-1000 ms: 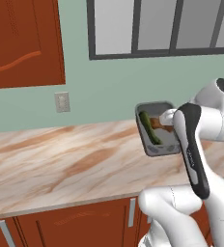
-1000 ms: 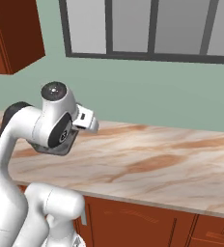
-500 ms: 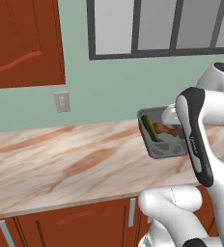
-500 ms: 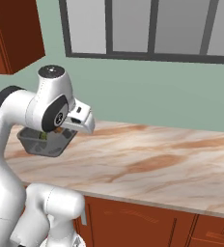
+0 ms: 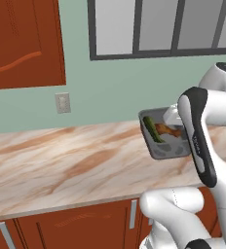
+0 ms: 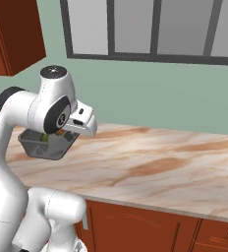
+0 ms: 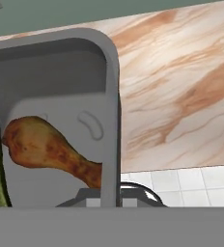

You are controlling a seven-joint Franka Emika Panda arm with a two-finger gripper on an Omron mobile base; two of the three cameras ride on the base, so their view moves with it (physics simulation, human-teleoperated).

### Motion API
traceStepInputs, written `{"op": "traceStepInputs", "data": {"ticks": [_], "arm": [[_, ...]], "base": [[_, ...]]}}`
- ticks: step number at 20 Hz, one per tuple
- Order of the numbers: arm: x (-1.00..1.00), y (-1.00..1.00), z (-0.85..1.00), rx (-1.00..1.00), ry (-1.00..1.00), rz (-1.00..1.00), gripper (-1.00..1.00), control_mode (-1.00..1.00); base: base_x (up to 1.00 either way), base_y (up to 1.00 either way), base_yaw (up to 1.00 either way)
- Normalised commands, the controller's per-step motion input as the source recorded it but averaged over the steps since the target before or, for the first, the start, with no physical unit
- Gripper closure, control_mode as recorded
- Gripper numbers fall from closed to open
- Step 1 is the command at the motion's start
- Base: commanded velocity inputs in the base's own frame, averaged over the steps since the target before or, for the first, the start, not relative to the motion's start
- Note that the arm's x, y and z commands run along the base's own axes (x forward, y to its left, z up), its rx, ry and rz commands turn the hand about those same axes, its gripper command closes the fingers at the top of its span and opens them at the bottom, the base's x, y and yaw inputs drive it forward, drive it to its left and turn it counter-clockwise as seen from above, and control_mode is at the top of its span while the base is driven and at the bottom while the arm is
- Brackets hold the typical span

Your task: Place the tupperware on the top shelf of the fridge. Make space for the tupperware among the existing items by rearranging them on the shelves if needed. Close the fridge door when finished.

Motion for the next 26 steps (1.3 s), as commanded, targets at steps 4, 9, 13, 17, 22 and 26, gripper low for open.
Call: {"op": "traceStepInputs", "data": {"ticks": [4,9,13,17,22,26], "arm": [[0.0,0.0,0.0,0.0,0.0,0.0,1.0,1.0],[0.0,0.0,0.0,0.0,0.0,0.0,1.0,1.0],[0.0,0.0,0.0,0.0,0.0,0.0,1.0,1.0],[0.0,0.0,0.0,0.0,0.0,0.0,1.0,1.0],[0.0,0.0,0.0,0.0,0.0,0.0,1.0,1.0],[0.0,0.0,0.0,0.0,0.0,0.0,1.0,1.0]], "base": [[-0.56,-0.03,0.01],[-0.71,0.0,0.12],[-0.5,0.0,0.19],[-0.27,0.0,0.3],[-0.03,0.11,0.45],[0.0,0.15,0.57]]}}
